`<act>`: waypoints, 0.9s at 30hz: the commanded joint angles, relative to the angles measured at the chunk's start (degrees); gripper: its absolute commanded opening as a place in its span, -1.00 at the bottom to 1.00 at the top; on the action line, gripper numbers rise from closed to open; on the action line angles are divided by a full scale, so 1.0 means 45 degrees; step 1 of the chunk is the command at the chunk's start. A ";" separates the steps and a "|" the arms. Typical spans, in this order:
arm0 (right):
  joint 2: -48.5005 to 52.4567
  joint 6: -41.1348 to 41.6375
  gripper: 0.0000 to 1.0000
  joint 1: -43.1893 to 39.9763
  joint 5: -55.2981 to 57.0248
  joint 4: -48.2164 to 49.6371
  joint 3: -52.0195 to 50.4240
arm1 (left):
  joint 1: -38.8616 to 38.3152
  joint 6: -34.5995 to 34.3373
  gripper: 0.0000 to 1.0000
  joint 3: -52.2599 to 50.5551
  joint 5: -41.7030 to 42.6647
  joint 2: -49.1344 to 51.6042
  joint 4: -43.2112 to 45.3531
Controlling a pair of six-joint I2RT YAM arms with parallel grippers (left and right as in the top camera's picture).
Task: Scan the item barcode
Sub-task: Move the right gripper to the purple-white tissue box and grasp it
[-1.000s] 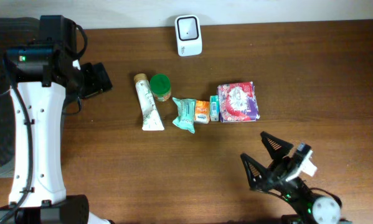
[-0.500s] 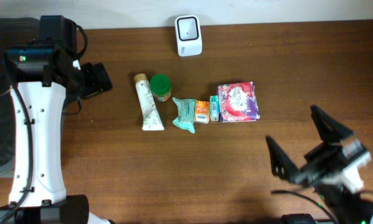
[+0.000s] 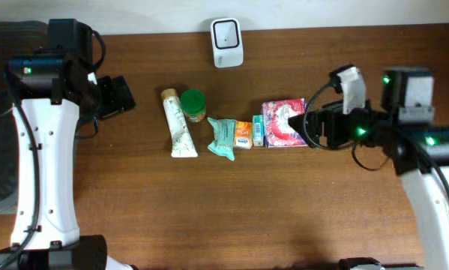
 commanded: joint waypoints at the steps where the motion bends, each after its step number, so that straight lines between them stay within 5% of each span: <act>1: 0.1243 -0.0136 0.97 -0.0039 -0.0544 -0.0107 0.0243 | 0.0024 -0.0117 0.98 -0.0019 -0.0102 -0.0228 -0.0019; 15: 0.4430 -0.0121 0.97 -0.0044 0.2861 0.0869 0.0243 | 0.0024 -0.0117 0.98 -0.0019 -0.0102 -0.0228 -0.0015; 18: 0.5348 0.2584 0.97 -0.0044 0.5877 0.1467 0.0243 | 0.0024 -0.0112 0.99 -0.0019 -0.0102 -0.0228 -0.0015; 27: 0.7558 0.1797 0.96 -0.0053 0.4643 0.2497 0.0243 | 0.0024 -0.0117 0.98 -0.0019 -0.0102 -0.0228 -0.0015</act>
